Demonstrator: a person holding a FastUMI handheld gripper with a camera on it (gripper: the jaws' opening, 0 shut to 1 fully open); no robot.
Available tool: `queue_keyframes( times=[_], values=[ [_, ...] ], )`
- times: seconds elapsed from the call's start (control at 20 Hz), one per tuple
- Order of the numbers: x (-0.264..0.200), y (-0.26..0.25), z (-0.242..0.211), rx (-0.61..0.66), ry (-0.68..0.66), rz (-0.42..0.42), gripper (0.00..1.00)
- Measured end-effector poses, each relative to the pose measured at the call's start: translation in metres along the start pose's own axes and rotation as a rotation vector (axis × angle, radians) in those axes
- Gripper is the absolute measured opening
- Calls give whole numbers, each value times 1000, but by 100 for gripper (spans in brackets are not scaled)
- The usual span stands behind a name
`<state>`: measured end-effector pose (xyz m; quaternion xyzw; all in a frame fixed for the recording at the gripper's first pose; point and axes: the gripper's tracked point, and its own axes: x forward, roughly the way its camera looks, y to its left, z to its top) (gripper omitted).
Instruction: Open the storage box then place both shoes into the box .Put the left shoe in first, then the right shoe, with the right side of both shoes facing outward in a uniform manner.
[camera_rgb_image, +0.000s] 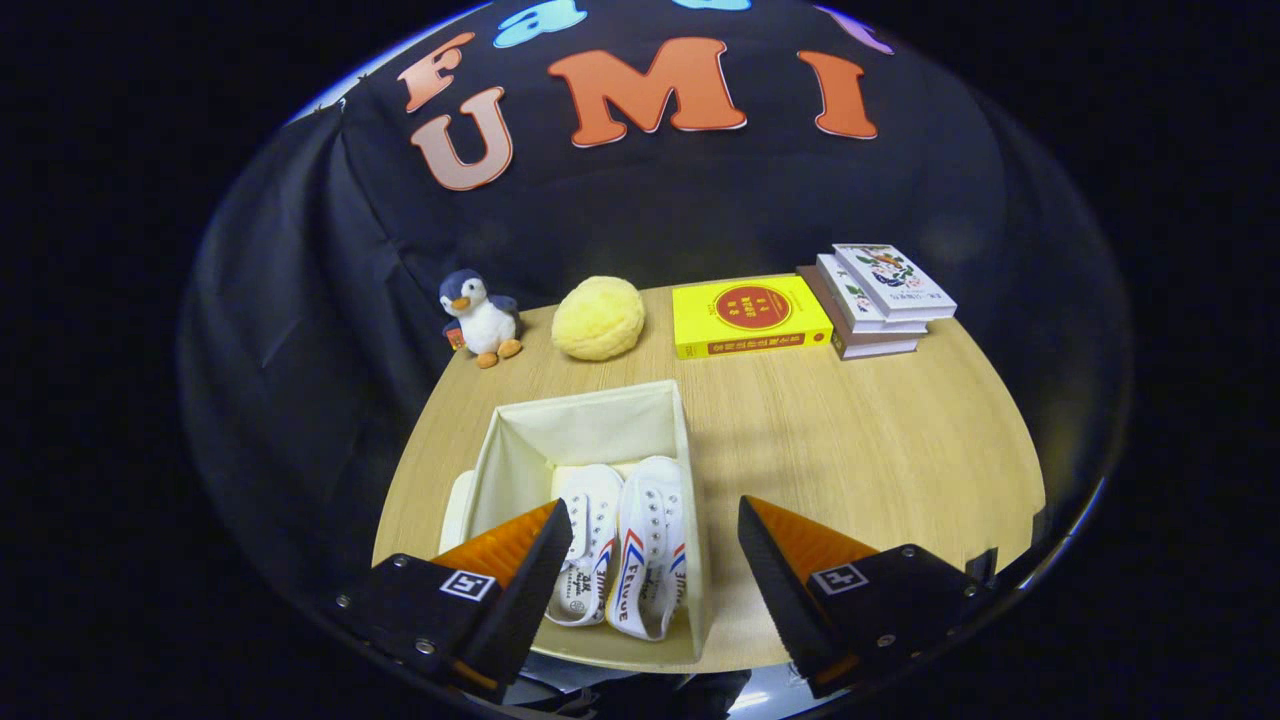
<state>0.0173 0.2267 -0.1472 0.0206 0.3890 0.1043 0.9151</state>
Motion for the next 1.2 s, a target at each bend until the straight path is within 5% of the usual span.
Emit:
queue_keyframes(
  times=[0.65,1.2],
  values=[
    [-116,-120,106,-33,-312,-81,99],
    [-155,-203,124,-8,-401,-114,99]
  ],
)
